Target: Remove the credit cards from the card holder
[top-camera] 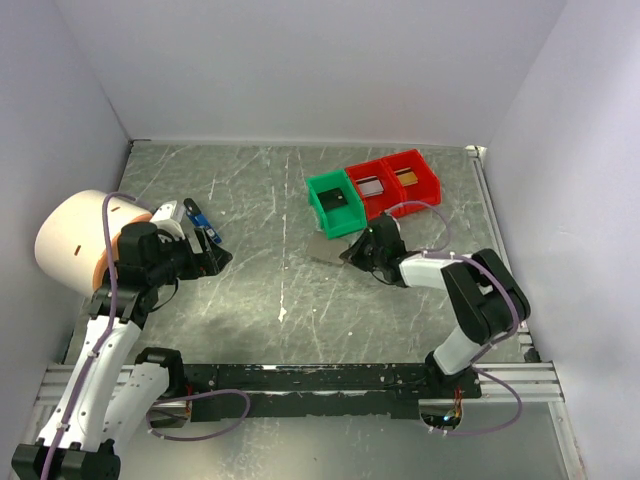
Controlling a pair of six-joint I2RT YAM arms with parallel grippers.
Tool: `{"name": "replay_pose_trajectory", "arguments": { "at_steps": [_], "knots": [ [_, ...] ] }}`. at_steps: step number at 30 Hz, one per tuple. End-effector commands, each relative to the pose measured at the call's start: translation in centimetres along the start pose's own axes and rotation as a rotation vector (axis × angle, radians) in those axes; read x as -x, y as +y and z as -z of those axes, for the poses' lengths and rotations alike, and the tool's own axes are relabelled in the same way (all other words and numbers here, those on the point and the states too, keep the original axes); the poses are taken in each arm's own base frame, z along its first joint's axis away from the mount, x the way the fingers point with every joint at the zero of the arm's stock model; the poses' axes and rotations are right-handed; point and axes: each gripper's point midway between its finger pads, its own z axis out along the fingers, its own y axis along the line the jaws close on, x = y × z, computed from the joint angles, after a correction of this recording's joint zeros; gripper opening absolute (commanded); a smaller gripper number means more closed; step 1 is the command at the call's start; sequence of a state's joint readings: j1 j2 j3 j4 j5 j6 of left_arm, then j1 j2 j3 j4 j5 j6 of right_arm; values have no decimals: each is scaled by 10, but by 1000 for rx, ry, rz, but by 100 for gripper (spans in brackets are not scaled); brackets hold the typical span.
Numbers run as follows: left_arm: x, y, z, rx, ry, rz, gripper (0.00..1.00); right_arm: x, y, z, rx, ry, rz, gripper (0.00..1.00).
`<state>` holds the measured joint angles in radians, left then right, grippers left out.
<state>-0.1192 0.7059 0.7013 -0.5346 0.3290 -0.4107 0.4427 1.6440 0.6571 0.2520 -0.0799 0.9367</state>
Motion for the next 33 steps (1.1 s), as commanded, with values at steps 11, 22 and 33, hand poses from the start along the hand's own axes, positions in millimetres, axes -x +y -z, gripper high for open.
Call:
{"name": "replay_pose_trajectory", "arguments": {
  "at_steps": [11,22,33],
  "knots": [
    [4,-2,0,-19,-23,-12,95,-91,-47,104,62,149,-45,0],
    [1,-1,-2,-19,-2,-3,95,-84,-6,152,117,116,162,55],
    [0,2,-5,-2,5,4,95,20,89,70,0,-15,634,69]
  ]
}}
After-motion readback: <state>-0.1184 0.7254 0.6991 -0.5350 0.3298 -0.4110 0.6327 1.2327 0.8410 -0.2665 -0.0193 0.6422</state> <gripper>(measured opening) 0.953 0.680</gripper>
